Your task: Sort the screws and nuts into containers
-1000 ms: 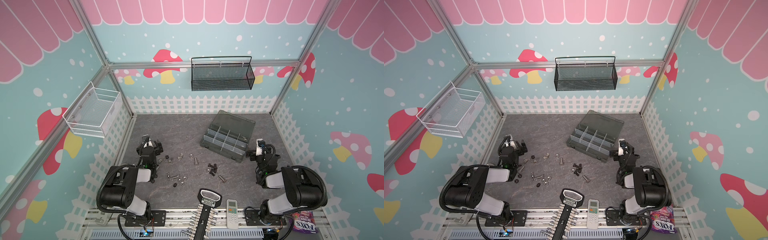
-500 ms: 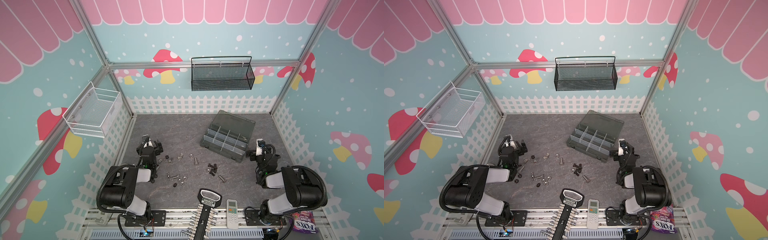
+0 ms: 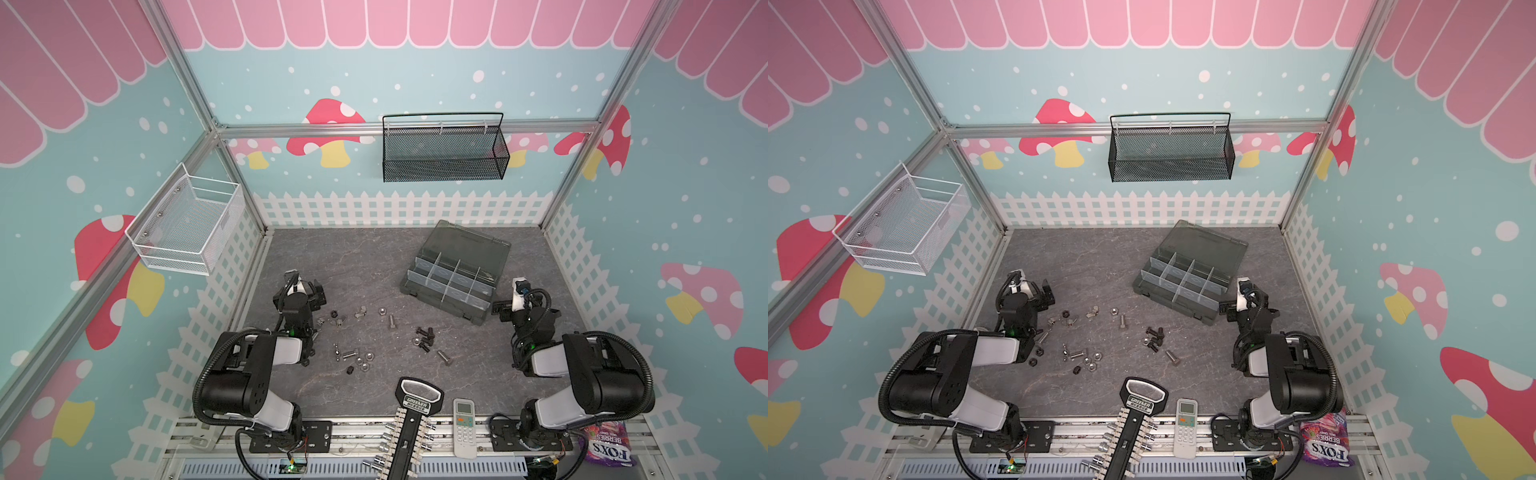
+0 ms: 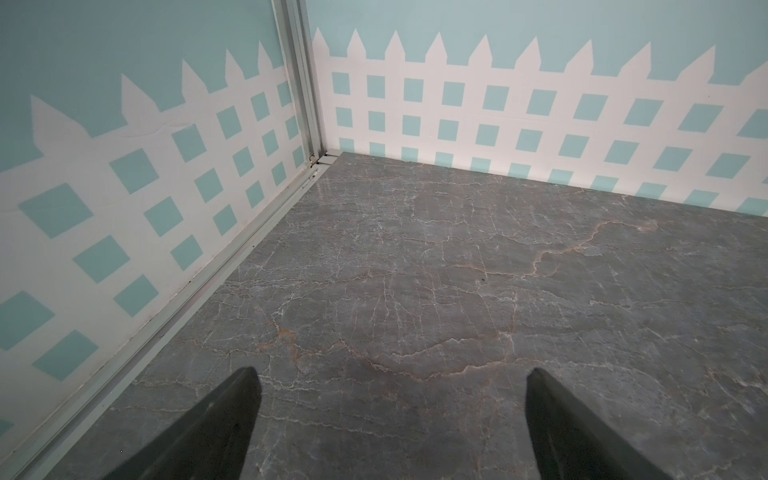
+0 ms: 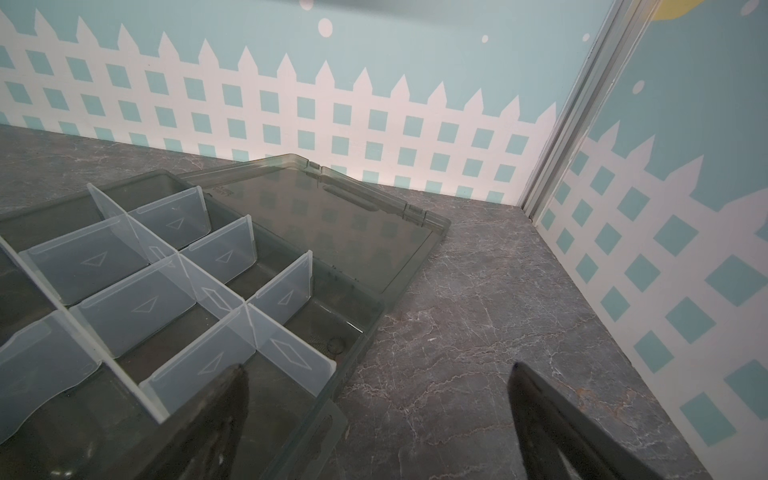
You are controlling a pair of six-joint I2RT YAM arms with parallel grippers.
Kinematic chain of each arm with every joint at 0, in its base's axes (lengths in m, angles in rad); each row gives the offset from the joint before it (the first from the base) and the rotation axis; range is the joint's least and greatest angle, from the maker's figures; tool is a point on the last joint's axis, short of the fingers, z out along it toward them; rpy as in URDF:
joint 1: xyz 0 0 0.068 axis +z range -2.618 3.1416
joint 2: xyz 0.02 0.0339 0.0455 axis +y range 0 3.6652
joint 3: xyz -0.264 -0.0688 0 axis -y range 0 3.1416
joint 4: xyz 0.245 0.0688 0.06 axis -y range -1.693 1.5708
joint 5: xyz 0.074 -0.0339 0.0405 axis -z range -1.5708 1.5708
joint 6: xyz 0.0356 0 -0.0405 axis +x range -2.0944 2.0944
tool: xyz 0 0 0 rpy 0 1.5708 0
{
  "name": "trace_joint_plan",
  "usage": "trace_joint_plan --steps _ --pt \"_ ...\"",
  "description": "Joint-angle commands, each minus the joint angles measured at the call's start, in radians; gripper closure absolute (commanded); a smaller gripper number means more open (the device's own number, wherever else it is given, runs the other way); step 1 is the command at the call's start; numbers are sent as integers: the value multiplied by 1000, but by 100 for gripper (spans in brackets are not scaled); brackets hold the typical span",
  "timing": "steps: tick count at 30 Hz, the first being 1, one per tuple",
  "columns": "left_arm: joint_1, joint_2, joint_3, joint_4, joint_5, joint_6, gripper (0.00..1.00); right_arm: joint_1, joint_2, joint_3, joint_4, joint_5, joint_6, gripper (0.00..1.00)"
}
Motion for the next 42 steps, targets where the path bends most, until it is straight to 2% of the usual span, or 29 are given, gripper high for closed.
trace_joint_plan --steps 1,27,31,36,39,42 --pt "-5 10 12 10 6 8 0 6 3 6 22 7 -17 2" --pt "-6 9 11 10 7 7 0 7 -10 7 13 23 -12 2" --pt "-3 -2 12 1 6 3 0 6 -84 24 -76 69 7 2" --pt "2 -126 22 -124 26 5 0 6 -225 31 -226 140 44 2" --pt "2 -218 28 -208 8 0 0 7 -314 73 -409 192 107 2" --pt "0 -319 38 -307 2 -58 0 9 -377 123 -583 219 179 2"
